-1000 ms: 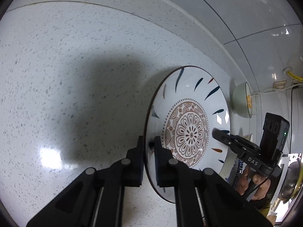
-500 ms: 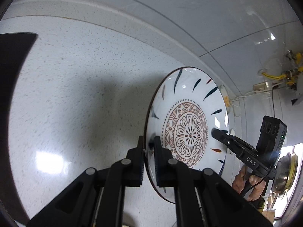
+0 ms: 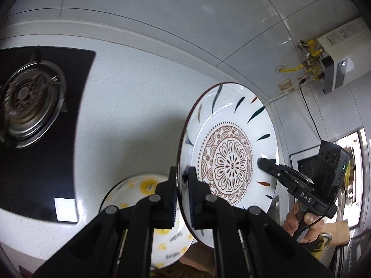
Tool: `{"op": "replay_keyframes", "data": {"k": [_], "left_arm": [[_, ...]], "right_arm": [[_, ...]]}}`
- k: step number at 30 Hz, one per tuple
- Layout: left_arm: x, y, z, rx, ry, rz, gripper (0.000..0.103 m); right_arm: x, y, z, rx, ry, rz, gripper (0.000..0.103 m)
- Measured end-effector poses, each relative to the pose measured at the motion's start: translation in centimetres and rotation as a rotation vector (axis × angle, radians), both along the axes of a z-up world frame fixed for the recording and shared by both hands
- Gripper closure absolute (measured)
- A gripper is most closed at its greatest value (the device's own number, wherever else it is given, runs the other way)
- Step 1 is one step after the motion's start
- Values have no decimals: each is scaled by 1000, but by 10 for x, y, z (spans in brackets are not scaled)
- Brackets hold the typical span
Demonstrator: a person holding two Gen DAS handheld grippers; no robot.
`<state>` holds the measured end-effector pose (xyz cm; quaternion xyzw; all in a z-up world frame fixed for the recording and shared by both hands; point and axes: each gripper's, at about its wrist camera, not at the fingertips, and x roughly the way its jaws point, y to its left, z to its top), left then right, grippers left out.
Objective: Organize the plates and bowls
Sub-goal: 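Lift the mandala plate with both grippers and carry it over the bear plates, then lower the mandala plate onto the bear plates with both grippers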
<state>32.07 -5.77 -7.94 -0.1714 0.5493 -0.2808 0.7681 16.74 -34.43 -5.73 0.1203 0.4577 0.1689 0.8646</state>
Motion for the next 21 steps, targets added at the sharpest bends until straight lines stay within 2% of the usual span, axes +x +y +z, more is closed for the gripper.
{"op": "replay_keyframes", "data": {"k": [4, 11, 15, 21], "left_arm": [[-34, 35, -13, 15, 20, 2, 96], [-70, 83, -53, 26, 76, 7, 96], [-74, 85, -76, 47, 90, 3, 96], [-68, 78, -127, 46, 171, 5, 95]], "right_arm": [[-22, 30, -21, 23, 26, 6, 92], [-33, 51, -52, 52, 96, 12, 92], [-38, 63, -68, 45, 124, -2, 92], [-29, 65, -107, 43, 201, -41, 92]]}}
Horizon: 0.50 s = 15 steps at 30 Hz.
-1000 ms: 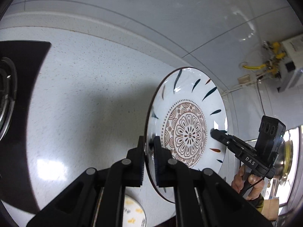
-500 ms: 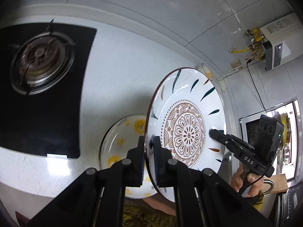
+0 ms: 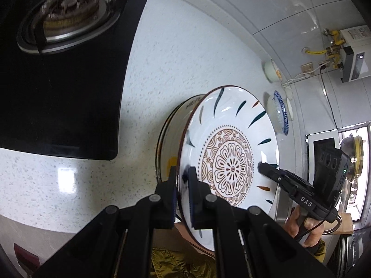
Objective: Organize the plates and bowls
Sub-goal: 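Lower the mandala plate onto the bear plates with both grippers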
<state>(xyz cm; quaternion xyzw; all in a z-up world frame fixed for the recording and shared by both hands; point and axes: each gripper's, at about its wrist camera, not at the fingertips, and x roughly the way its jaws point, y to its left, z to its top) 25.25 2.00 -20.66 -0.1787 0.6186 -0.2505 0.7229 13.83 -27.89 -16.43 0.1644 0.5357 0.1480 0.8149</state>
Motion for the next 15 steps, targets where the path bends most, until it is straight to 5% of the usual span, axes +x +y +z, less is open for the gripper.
{"op": "replay_keyframes", "data": {"k": [7, 15], "left_arm": [[4, -8, -27, 10, 40, -24, 96], [11, -11, -25, 5, 45, -25, 97]], "right_arm": [[2, -8, -31, 45, 59, -23, 92], [-1, -14, -28, 54, 82, 1, 93]]}}
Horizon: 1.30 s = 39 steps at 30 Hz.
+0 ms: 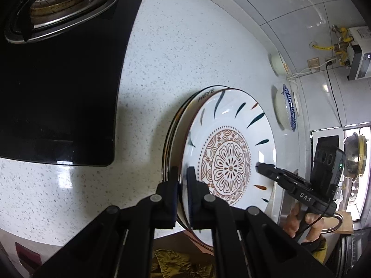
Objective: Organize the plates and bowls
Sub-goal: 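Lower the mandala plate onto the bear plates with both grippers, then open both grippers and release the mandala plate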
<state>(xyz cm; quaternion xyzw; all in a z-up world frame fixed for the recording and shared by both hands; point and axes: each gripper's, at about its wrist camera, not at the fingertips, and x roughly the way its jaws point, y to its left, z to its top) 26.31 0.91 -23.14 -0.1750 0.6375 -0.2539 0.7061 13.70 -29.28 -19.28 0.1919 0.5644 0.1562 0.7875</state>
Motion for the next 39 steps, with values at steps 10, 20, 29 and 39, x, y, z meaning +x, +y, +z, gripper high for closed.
{"op": "replay_keyframes", "data": {"k": [10, 20, 29, 39], "left_arm": [[0, 5, 4, -16, -6, 9, 94], [-10, 5, 13, -1, -56, 4, 87], [-25, 9, 52, -2, -243, 36, 80], [-37, -28, 90, -296, -289, 4, 25]], "right_arm": [[2, 0, 2, -9, 5, 20, 92], [-3, -8, 21, -53, -56, 22, 70], [-21, -19, 30, 10, -113, -1, 67], [-60, -102, 43, 50, -194, -173, 34]]}}
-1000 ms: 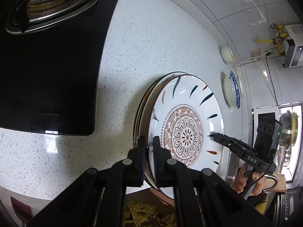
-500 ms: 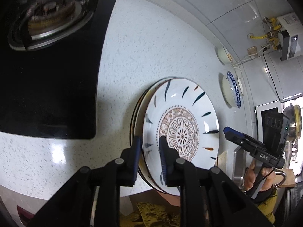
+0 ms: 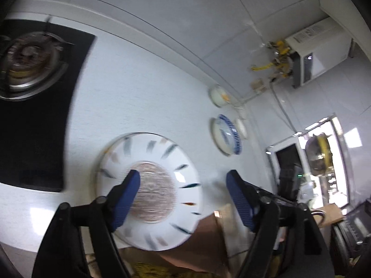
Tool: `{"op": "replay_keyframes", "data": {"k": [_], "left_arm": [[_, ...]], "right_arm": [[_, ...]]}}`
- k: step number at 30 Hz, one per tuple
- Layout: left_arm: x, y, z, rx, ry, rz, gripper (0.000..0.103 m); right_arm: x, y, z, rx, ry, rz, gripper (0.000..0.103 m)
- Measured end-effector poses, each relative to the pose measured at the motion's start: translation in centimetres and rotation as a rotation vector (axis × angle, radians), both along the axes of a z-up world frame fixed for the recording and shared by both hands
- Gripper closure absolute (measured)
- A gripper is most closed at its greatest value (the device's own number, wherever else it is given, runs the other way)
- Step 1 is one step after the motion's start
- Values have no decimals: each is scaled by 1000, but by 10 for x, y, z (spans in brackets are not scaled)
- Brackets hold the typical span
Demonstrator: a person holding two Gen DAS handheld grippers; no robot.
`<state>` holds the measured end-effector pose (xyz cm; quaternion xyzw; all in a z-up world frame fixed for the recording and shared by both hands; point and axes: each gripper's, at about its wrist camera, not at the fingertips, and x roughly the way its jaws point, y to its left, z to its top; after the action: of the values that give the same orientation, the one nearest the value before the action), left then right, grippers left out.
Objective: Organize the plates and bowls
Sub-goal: 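Move both open grippers to the blue-and-white patterned bowl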
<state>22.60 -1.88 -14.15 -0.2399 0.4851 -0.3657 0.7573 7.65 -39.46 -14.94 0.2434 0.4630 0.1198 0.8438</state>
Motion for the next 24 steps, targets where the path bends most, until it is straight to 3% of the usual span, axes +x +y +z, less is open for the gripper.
{"op": "replay_keyframes", "data": {"k": [3, 7, 13, 19, 24], "left_arm": [[9, -47, 5, -26, 29, -76, 25], [29, -135, 2, 37, 52, -149, 25], [71, -259, -20, 139, 115, -169, 25], [115, -344, -49, 232, 167, -138, 25], [147, -381, -84, 282, 239, -117, 25]], "right_arm": [[-5, -43, 2, -11, -2, -64, 28], [1, -109, 2, -28, 16, -146, 23], [40, -196, -5, -7, 57, -200, 23], [92, -236, -20, -1, 98, -157, 22], [123, -244, -36, -4, 131, -121, 23]]}}
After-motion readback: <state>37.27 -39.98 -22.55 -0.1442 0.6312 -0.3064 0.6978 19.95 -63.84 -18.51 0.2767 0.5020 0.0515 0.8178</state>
